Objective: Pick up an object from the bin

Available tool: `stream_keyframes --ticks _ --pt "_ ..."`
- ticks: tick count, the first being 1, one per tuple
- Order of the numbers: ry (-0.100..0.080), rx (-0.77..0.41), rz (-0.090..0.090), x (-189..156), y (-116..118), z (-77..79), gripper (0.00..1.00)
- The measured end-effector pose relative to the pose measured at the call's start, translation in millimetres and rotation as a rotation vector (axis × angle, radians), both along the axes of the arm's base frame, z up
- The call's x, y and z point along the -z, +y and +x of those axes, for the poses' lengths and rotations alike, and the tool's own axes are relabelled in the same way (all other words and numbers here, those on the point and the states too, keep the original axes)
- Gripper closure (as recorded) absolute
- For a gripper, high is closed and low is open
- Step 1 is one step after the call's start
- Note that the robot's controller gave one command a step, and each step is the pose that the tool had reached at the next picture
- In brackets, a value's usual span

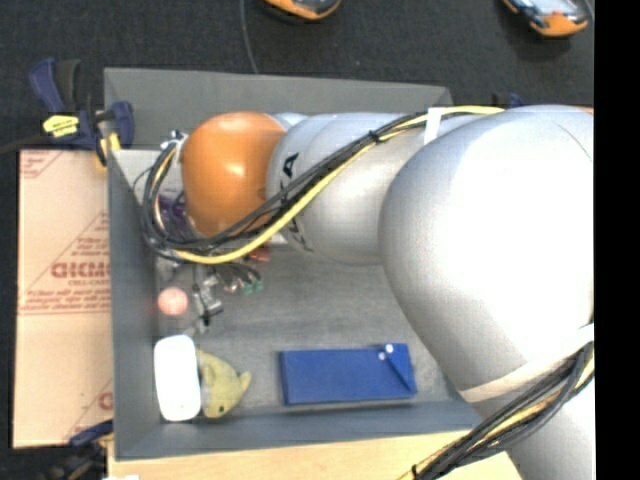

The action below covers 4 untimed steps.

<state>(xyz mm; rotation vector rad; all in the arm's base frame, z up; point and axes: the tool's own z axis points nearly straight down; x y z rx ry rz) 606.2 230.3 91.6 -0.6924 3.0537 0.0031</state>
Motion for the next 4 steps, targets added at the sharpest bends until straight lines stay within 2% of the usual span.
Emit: stream_keyframes --ticks 1,2,3,4 --pt "-0.002 -0.231 -0.001 16.5 -14.8 5.7 0.00" --pt "-0.002 -0.551 -0.004 18.0 -16.4 -7.6 0.00" --pt "-0.001 -0.654 -0.004 19.4 -7.7 -15.0 0.00" --pt "-0.009 -0.742 -0.005 20.4 6.8 -1.4 1.00"
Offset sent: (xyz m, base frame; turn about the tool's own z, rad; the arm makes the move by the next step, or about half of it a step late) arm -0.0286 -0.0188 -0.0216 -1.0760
